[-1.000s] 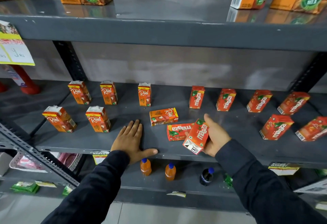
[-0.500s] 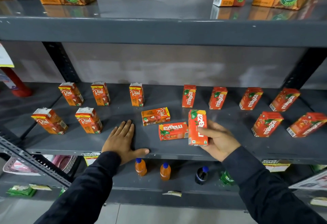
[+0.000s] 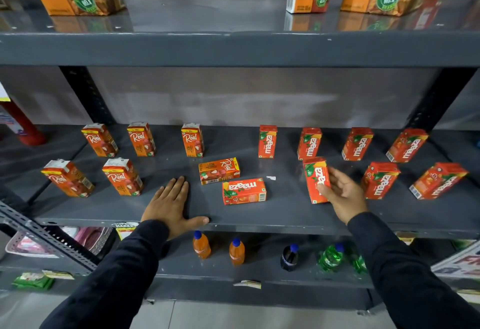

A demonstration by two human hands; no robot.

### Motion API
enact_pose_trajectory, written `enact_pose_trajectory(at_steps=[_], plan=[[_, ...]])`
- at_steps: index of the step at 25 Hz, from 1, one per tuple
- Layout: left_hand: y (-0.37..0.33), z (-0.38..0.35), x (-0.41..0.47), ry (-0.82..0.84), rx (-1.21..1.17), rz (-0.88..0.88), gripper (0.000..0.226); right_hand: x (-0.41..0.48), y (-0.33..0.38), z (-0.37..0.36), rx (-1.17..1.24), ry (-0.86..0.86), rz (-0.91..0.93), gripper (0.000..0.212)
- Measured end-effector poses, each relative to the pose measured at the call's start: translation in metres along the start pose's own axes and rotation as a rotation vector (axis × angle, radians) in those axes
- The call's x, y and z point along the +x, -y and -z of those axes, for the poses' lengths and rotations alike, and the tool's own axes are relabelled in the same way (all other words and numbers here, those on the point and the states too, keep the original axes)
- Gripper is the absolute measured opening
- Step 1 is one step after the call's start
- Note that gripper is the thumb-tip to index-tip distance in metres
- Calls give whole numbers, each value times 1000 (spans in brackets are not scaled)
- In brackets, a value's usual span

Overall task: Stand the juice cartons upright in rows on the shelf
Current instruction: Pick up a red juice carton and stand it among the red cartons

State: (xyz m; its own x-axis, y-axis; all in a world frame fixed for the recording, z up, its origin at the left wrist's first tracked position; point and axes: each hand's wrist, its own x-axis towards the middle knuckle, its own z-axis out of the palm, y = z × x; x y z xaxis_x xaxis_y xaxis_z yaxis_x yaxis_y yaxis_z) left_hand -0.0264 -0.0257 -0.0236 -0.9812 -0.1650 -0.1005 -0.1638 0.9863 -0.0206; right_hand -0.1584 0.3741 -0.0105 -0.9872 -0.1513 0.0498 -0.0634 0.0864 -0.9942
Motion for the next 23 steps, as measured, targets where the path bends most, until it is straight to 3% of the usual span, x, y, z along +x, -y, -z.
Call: enact_pose_trajectory(at_steps=[6, 10, 18, 23], plan=[[-4, 1, -2, 1, 6, 2, 135, -3, -9, 14, -286, 53, 28, 31], [-5, 1, -2, 1, 5, 2, 134, -2, -8, 11, -326, 54, 34, 21], [-3, 1, -2, 4, 14, -3, 132, -4, -13, 9, -381, 36, 37, 22], [-1, -2, -1, -1, 20, -19, 131, -3, -13, 7, -414, 35, 10, 33]])
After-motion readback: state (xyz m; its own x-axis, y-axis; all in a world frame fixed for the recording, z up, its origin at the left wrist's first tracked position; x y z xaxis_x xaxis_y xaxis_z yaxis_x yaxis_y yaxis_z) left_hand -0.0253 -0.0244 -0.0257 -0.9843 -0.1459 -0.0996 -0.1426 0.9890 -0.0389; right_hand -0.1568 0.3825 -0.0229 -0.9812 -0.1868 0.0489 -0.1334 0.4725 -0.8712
